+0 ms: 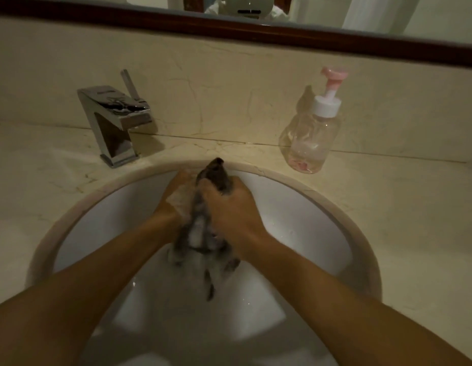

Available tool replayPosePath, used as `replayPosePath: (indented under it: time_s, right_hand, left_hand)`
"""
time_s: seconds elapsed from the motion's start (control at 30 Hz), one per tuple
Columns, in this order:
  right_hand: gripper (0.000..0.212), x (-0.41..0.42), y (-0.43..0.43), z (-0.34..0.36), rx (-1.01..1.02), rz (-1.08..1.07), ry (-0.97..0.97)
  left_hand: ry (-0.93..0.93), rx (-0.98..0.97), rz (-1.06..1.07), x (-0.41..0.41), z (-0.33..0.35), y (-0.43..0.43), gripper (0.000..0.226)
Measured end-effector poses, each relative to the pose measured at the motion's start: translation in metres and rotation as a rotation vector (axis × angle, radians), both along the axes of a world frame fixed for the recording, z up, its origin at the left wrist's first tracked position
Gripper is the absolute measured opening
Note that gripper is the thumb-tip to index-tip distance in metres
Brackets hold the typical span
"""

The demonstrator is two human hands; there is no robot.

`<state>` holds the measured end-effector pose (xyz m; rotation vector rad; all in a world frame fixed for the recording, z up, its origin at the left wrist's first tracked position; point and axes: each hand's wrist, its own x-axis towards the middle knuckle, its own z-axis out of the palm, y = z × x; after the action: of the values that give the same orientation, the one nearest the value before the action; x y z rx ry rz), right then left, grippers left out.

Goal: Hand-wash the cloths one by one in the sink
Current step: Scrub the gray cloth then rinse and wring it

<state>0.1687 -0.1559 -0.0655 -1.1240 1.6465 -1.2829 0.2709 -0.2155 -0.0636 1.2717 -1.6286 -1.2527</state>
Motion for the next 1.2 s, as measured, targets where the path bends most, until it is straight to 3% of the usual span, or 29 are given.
replayPosePath:
  time_s: [0.1,0.2,0.3,0.37,0.43,0.5,0.57,0.6,0.67,0.7,0.77,0.83,0.9,0.97,1.07,1.2]
  right_hand:
    - [0.031,-0.027,-0.009,0.000,0.071,-0.124,0.072]
    - [0.031,-0.042,-0.007,0.001,0.102,-0.082,0.019]
    - [0.035,-0.043,-0.002,0.007,0.301,0.091,-0.119]
    - [0.040,-0.048,-0.005,0.006,0.445,0.170,0.018]
    - [0.053,-0.051,-0.006,0.000,0.526,0.281,0.358]
    - [0.072,-0.055,-0.006,-0.009,0.569,0.377,0.769]
    - [0.079,-0.060,-0.003,-0.011,0.530,0.384,1.046]
    - [0.077,-0.062,-0.003,-0.011,0.475,0.404,1.098]
    - [0.074,-0.064,-0.004,-0.014,0.445,0.603,1.001]
    - [0.074,-0.063,-0.004,-0.018,0.512,0.728,0.970]
    - [0.078,-0.061,-0.004,-0.027,0.671,0.874,1.083]
    - [0.071,-0.066,-0.007,-0.036,0.644,0.792,1.103]
    - [0.060,-0.069,-0.006,-0.041,0.541,0.672,1.021]
    - [0.050,-0.065,-0.004,-0.043,0.469,0.560,0.917]
    - [0.025,-0.057,-0.004,-0.032,0.407,0.370,0.455]
    - [0.044,-0.038,-0.007,-0.010,0.274,0.050,0.240]
  left_hand:
    - [-0.068,-0.010,0.016,-0.023,0.004,0.014,0.032]
    - [0.020,-0.010,-0.026,-0.029,0.006,0.018,0.040]
    - [-0.291,-0.114,-0.123,-0.011,-0.001,-0.004,0.046]
    - [-0.645,-0.102,-0.208,0.005,-0.009,-0.020,0.055]
    - [-0.910,-0.087,-0.303,0.017,-0.016,-0.024,0.065]
    - [-1.068,-0.186,-0.306,0.020,-0.019,-0.024,0.072]
    - [-1.113,-0.398,-0.251,0.017,-0.014,-0.020,0.067]
    - [-1.041,-0.461,-0.250,0.014,-0.011,-0.018,0.061]
    - [-0.916,-0.382,-0.384,0.009,-0.008,-0.013,0.046]
    - [-0.992,-0.294,-0.508,0.006,-0.010,-0.010,0.045]
    - [-1.309,-0.150,-0.737,0.005,-0.020,-0.008,0.080]
    - [-1.467,-0.050,-0.772,0.010,-0.032,-0.013,0.114]
    - [-1.376,-0.080,-0.719,0.015,-0.043,-0.019,0.108]
    - [-1.228,-0.165,-0.629,0.016,-0.048,-0.019,0.085]
    - [-0.908,-0.178,-0.365,0.012,-0.038,-0.021,0.046]
    - [-0.439,0.020,-0.053,-0.004,-0.022,-0.023,0.039]
